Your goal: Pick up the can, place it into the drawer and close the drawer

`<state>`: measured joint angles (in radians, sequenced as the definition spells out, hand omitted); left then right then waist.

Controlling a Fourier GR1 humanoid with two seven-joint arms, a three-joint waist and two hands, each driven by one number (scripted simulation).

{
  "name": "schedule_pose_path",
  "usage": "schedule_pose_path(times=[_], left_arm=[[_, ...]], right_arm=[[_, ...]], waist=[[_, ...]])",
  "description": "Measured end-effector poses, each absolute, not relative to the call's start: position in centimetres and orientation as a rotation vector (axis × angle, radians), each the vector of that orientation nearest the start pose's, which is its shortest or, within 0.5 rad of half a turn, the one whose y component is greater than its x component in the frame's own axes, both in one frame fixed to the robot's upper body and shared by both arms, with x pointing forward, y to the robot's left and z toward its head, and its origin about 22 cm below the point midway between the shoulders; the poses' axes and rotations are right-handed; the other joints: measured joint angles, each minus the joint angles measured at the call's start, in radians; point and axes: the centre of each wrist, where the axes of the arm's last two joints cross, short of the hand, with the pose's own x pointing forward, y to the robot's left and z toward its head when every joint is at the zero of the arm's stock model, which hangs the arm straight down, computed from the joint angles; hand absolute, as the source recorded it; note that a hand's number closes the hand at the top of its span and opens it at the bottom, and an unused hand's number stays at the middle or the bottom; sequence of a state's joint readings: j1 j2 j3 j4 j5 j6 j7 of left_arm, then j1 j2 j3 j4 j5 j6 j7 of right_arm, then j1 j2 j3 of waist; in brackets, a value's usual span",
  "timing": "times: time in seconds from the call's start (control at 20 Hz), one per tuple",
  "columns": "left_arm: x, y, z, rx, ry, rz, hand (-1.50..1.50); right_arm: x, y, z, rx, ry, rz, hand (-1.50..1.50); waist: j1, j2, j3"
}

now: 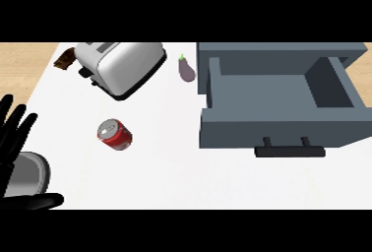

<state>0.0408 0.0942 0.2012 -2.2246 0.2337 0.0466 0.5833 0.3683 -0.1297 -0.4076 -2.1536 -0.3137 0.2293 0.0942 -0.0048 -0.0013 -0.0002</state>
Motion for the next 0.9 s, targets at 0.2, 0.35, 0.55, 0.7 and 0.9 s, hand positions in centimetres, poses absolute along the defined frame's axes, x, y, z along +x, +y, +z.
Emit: schedule_pose_path(times=[0.2, 0.35, 0.55, 0.7, 0.9], left_arm=[[19.6, 27.3, 14.1, -0.039, -1.592, 0.217, -1.5], [20.2, 26.9, 13.5, -0.059, -1.579, 0.226, -1.5], [22.1, 27.2, 11.7, -0.058, -1.562, 0.239, -1.5], [23.4, 26.8, 10.3, -0.048, -1.543, 0.244, -1.5], [24.8, 26.2, 9.1, -0.033, -1.532, 0.244, -1.5]], right_arm=[[11.3, -34.5, 9.6, -0.194, -1.781, -0.095, -1.5], [10.4, -35.0, 9.7, -0.198, -1.778, -0.096, -1.5], [9.9, -35.9, 9.2, -0.194, -1.781, -0.098, -1.5], [9.5, -36.3, 9.5, -0.196, -1.783, -0.096, -1.5], [9.4, -36.6, 9.7, -0.197, -1.777, -0.097, -1.5]], waist=[[-0.001, 0.0, 0.0], [-0.002, 0.0, 0.0], [-0.003, 0.001, 0.0], [-0.003, 0.001, 0.0], [-0.002, 0.001, 0.0]])
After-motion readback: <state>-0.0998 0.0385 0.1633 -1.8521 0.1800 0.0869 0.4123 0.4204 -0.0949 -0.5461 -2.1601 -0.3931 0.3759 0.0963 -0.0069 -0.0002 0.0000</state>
